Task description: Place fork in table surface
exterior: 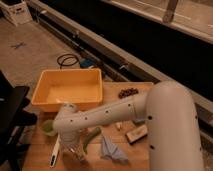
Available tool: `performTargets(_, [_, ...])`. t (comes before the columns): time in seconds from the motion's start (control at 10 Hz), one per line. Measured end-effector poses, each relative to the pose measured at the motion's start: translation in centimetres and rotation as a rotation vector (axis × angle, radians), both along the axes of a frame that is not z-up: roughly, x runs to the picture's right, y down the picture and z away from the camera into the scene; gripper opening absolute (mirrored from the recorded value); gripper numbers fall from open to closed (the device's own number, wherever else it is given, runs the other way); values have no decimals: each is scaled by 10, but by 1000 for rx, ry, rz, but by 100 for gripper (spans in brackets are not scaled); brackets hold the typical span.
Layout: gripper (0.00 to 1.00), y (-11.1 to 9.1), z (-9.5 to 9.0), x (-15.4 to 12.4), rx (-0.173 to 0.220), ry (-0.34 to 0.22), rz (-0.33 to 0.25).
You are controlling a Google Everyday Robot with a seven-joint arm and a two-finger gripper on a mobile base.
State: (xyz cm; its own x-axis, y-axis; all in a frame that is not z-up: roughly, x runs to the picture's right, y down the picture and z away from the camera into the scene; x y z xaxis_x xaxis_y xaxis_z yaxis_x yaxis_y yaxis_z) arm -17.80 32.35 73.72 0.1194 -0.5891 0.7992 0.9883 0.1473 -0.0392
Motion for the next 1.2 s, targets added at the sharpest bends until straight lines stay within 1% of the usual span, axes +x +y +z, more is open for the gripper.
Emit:
performTargets(0.2, [65, 3, 4, -1, -10, 1, 5])
performTargets(0.3, [61, 6, 7, -1, -11, 9, 16])
performTargets(0.5, [44, 8, 8, -4, -12, 7, 15])
performTargets(0.6, [34, 8, 8, -4, -11, 8, 15])
performTargets(0.7, [22, 6, 7, -2, -11, 10, 14])
performTargets(0.9, [5, 4, 6, -2, -10, 9, 11])
performTargets(1.0, [0, 3, 6, -2, -7, 8, 11])
performTargets(1.1, [0, 5, 7, -2, -9, 1, 12])
performTargets(1.2, [0, 7, 8, -4, -13, -10, 27])
